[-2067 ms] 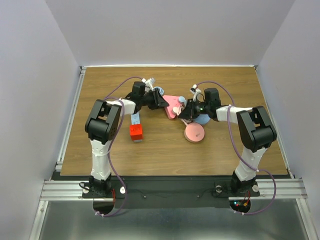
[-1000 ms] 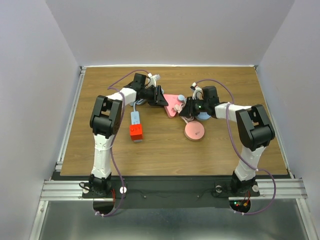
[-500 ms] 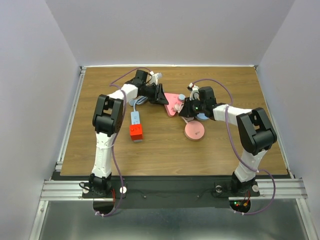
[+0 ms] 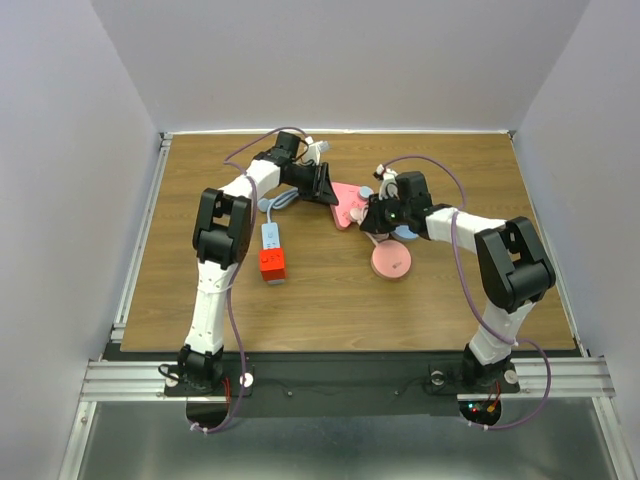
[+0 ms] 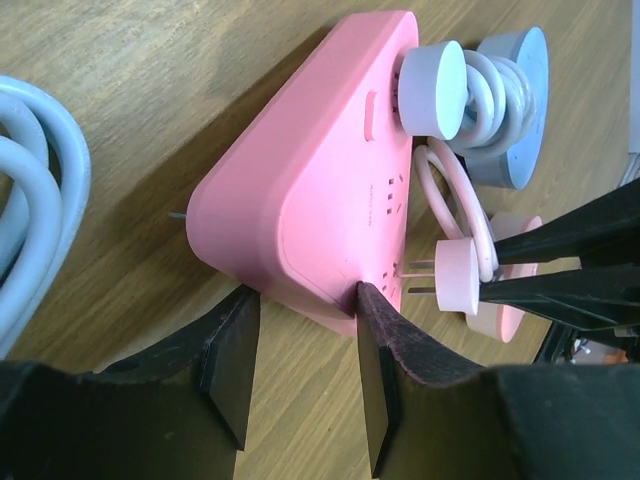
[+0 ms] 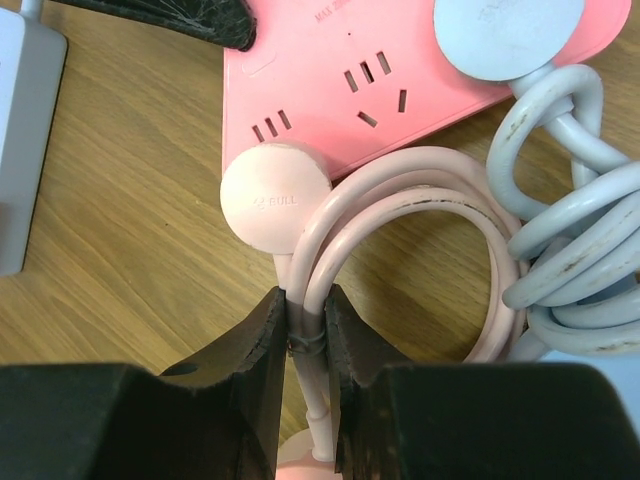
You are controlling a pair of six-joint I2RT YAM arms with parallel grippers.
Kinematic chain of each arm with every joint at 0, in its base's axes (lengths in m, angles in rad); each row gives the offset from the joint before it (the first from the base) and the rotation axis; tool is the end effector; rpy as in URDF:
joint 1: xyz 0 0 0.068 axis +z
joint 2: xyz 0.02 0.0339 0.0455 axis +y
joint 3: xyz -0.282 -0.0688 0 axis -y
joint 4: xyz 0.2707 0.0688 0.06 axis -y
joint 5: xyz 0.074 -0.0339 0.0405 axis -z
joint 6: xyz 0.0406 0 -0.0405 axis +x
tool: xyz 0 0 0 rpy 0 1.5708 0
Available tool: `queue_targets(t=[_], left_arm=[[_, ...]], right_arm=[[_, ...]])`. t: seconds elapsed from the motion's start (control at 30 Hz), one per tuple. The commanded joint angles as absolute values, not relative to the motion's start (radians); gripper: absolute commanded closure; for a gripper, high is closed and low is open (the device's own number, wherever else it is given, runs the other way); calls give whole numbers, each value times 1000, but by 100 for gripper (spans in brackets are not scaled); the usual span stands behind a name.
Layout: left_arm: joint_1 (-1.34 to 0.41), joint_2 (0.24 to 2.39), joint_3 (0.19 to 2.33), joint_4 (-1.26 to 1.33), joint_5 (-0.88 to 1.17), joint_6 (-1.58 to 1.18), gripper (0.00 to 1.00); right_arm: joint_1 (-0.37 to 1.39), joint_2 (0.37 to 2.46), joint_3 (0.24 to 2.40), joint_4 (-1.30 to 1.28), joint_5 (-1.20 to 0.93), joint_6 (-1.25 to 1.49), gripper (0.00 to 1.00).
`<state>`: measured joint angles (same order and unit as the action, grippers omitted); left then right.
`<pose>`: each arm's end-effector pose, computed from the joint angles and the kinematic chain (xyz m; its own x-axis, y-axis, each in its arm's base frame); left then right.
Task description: Insert the plug
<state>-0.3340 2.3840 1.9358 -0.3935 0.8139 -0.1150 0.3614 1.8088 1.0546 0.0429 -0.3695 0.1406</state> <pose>0.5219 -0.2124 0.1681 -0.7782 0.1867 -0.5996 0.5973 0.5148 -0.6150 0.3780 0.1585 0.1729 -0.6867 -0.1199 -0.7170 -0.4943 0.8002 0.3396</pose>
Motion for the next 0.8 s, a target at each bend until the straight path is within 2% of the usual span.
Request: queue_targets(t=[0.0,0.77], left_arm=[[-341,2459,1939,-497,598,75,100],[-353,2451,1968,-525,575,84,100]], right_arm=[[337,1784,1121,54,-210,61,100],[394,1822,1215,58,-357,23,100]])
